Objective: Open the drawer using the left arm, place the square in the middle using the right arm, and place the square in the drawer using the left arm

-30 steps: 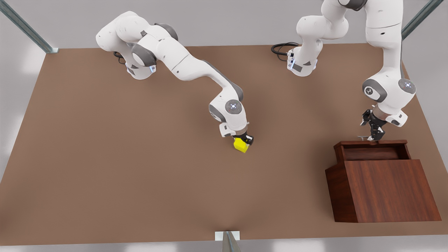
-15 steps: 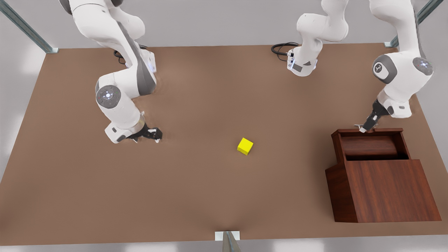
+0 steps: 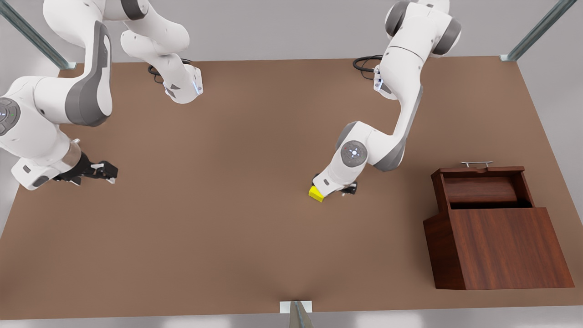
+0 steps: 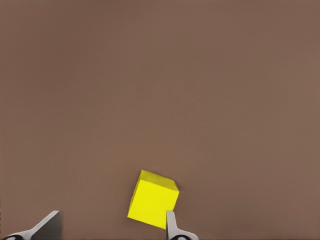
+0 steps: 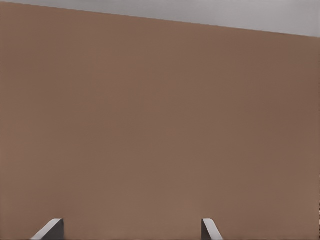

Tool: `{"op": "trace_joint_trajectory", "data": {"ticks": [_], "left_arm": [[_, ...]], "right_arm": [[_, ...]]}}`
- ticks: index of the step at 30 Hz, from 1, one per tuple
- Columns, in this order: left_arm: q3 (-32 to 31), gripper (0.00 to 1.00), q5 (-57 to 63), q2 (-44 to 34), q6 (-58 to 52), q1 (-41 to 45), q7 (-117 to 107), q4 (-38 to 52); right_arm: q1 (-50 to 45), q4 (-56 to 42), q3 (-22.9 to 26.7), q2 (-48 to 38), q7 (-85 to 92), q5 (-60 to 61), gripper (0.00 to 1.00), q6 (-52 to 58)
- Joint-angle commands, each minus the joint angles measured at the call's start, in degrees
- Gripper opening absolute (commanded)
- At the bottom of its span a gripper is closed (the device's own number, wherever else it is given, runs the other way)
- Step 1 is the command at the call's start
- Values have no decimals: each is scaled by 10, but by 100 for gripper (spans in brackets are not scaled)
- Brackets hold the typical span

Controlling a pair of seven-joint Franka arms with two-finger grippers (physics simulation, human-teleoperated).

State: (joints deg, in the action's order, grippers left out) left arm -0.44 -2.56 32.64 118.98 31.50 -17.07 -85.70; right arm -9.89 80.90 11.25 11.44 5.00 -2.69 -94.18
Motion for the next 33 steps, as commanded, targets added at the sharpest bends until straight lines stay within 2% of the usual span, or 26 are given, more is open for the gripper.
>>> {"op": "trace_joint_trajectory", "data": {"ticks": [1, 3, 7, 15, 25, 29, 33], "left_arm": [[0, 100, 18, 7, 2, 1, 1, 0], [-1, 100, 19, 18, 14, 10, 67, -5], [-1, 100, 13, 36, 51, 45, 62, -26], [0, 100, 19, 46, 125, 48, 67, -94], [1, 100, 20, 87, 132, 54, 67, -94], [1, 74, 35, 91, 132, 54, 68, -94], [1, 67, 35, 91, 132, 54, 68, -93]], "right_arm": [[0, -1, 0, 1, -1, 0, 100, 0], [3, -2, 1, -5, 0, 0, 100, 2], [19, -6, 2, -6, 0, 0, 100, 1], [30, -6, 1, -7, -1, 1, 100, 2], [37, -7, 8, -12, -1, 1, 100, 0], [37, -14, 8, -11, -1, 3, 100, 0], [38, -14, 10, -8, -1, 3, 100, -3]]}}
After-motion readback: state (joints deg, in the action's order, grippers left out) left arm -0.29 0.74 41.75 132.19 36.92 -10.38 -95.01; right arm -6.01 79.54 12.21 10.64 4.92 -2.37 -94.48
